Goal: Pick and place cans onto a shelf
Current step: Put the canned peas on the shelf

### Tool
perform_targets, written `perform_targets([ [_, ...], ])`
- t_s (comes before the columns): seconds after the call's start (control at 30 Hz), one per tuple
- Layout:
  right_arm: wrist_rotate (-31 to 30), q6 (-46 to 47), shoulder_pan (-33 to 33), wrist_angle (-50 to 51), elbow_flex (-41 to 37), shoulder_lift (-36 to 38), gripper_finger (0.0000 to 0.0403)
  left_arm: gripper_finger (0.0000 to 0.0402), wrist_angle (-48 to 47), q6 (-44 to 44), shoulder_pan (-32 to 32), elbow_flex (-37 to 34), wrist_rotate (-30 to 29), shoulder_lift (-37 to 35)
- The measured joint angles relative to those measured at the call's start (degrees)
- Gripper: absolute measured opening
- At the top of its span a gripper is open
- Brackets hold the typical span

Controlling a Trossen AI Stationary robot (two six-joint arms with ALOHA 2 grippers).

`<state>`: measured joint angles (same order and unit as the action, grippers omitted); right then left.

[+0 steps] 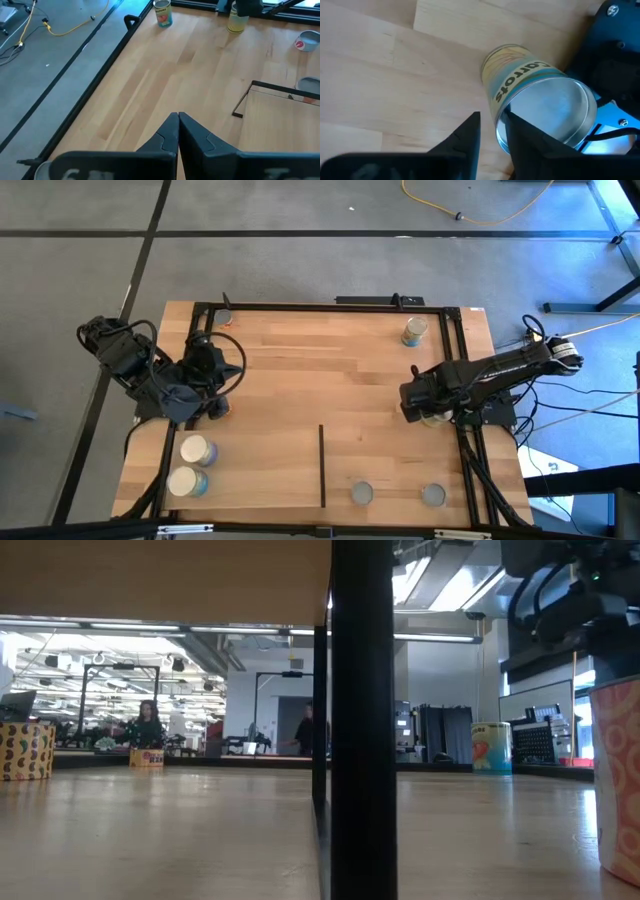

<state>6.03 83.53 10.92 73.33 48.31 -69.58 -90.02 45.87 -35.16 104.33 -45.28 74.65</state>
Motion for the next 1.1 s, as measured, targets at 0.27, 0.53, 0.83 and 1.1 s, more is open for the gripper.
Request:
perform_targets([
  [0.27, -3.33, -0.04, 0.0, 1.46, 0.0, -0.02, 0.0008, 0.0, 0.0, 0.42, 0.0, 0.0, 0.05, 0.0],
  [0.53, -3.99, -1.11, 0.02, 2.12, 0.2, -0.11, 0.0003, 0.0, 0.02, 3.1, 1.82, 0.0, 3.96, 0.0],
  [0.83, -3.67, -13.16, 0.0, 2.16, 3.16, -0.22, 0.0001, 0.0, 0.02, 4.66, 3.96, 0.0, 6.15, 0.0],
  [1.1, -3.06, -19.52, -0.02, 2.24, 7.4, -0.61, 0.0001, 0.0, 0.01, 4.62, 4.9, 0.0, 7.1, 0.0],
])
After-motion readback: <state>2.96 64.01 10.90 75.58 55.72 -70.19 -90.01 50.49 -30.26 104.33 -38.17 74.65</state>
